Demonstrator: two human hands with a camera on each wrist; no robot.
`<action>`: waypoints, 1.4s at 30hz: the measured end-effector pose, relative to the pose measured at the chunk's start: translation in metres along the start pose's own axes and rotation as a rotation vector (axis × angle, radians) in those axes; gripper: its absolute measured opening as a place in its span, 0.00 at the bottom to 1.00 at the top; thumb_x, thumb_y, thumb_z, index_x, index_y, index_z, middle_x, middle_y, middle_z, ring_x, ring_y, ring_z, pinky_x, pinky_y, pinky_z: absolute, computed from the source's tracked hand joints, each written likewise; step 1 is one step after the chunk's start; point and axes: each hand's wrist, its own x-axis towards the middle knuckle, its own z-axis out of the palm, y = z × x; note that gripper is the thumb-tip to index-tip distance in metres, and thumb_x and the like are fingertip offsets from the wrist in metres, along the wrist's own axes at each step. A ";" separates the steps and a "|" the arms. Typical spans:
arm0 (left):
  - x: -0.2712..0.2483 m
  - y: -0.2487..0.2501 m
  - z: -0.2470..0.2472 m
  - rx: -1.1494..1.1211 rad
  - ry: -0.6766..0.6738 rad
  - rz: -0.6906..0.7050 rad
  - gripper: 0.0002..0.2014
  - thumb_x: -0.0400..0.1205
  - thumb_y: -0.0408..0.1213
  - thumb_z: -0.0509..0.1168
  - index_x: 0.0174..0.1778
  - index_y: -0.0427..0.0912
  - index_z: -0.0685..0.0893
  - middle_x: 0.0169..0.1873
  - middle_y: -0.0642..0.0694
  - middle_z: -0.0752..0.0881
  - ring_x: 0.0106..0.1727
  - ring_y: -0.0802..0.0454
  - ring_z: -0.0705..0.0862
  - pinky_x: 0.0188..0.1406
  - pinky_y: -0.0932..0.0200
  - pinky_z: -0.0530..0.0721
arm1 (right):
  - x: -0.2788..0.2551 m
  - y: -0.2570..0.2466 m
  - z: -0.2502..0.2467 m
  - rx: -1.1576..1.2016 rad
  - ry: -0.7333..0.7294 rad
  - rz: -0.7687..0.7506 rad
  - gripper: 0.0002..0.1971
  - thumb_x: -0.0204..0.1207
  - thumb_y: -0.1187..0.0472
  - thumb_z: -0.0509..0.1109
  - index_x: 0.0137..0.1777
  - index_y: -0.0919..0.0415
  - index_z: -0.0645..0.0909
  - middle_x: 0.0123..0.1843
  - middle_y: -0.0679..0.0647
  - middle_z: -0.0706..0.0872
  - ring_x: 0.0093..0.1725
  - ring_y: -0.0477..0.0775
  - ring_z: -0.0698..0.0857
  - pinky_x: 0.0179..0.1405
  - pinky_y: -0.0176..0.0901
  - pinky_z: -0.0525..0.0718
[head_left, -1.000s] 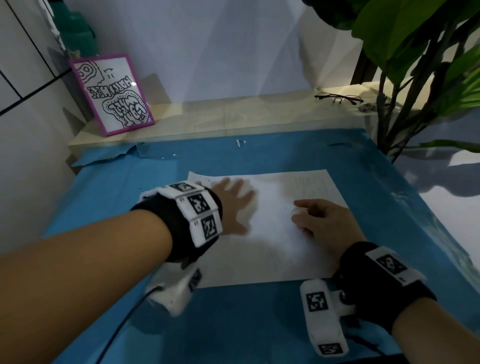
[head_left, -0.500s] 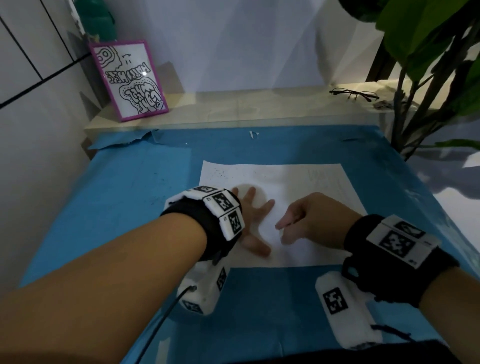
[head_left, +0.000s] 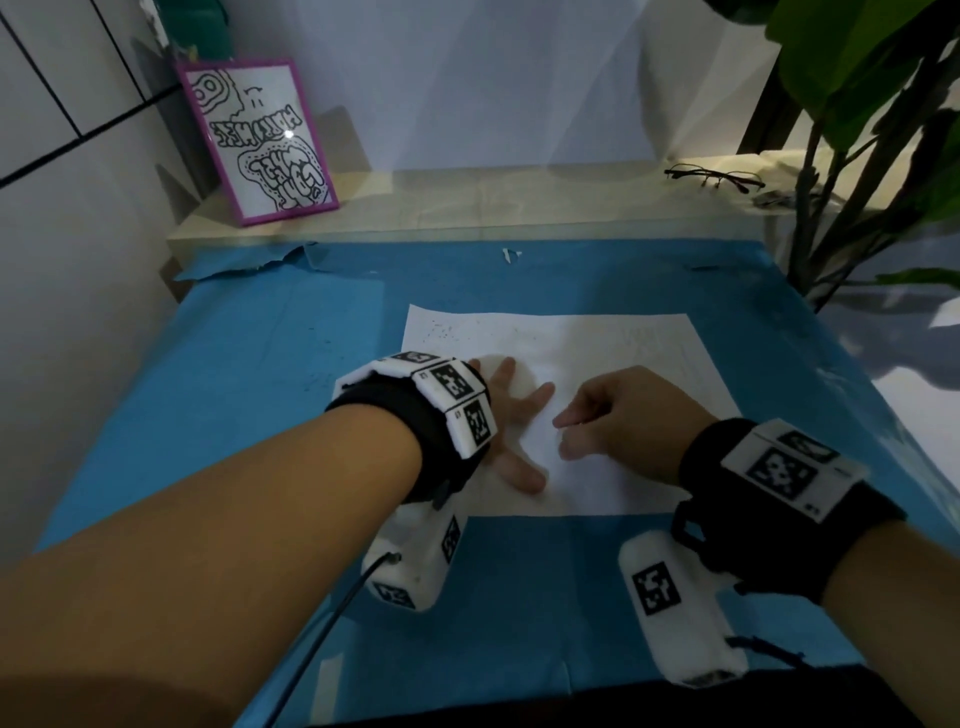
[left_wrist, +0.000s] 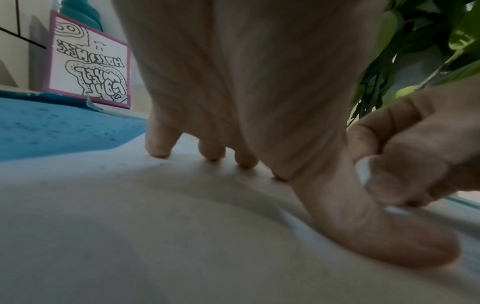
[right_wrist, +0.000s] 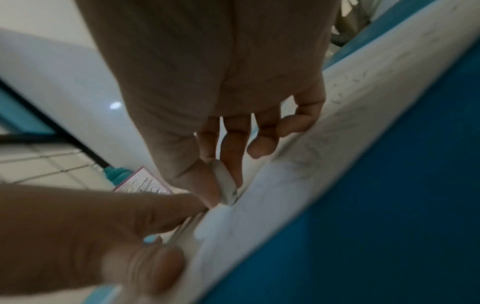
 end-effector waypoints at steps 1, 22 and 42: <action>0.000 -0.001 0.000 0.008 0.007 0.001 0.52 0.71 0.73 0.60 0.78 0.67 0.29 0.81 0.46 0.29 0.82 0.34 0.37 0.76 0.29 0.46 | -0.003 0.000 0.001 -0.015 -0.042 0.005 0.05 0.61 0.64 0.79 0.36 0.55 0.88 0.35 0.43 0.88 0.43 0.45 0.84 0.41 0.36 0.77; -0.001 0.011 -0.005 0.074 0.011 -0.035 0.32 0.87 0.58 0.44 0.82 0.56 0.34 0.82 0.37 0.34 0.82 0.29 0.44 0.78 0.38 0.50 | -0.019 -0.001 0.001 -0.016 -0.188 0.004 0.05 0.60 0.63 0.81 0.33 0.56 0.88 0.39 0.48 0.89 0.44 0.44 0.85 0.46 0.34 0.78; -0.004 0.010 -0.004 0.070 0.021 -0.025 0.32 0.87 0.59 0.43 0.82 0.57 0.35 0.82 0.39 0.34 0.82 0.32 0.42 0.77 0.37 0.48 | -0.009 0.004 -0.007 0.051 -0.058 0.020 0.07 0.63 0.61 0.81 0.41 0.55 0.89 0.46 0.47 0.90 0.50 0.45 0.85 0.57 0.39 0.78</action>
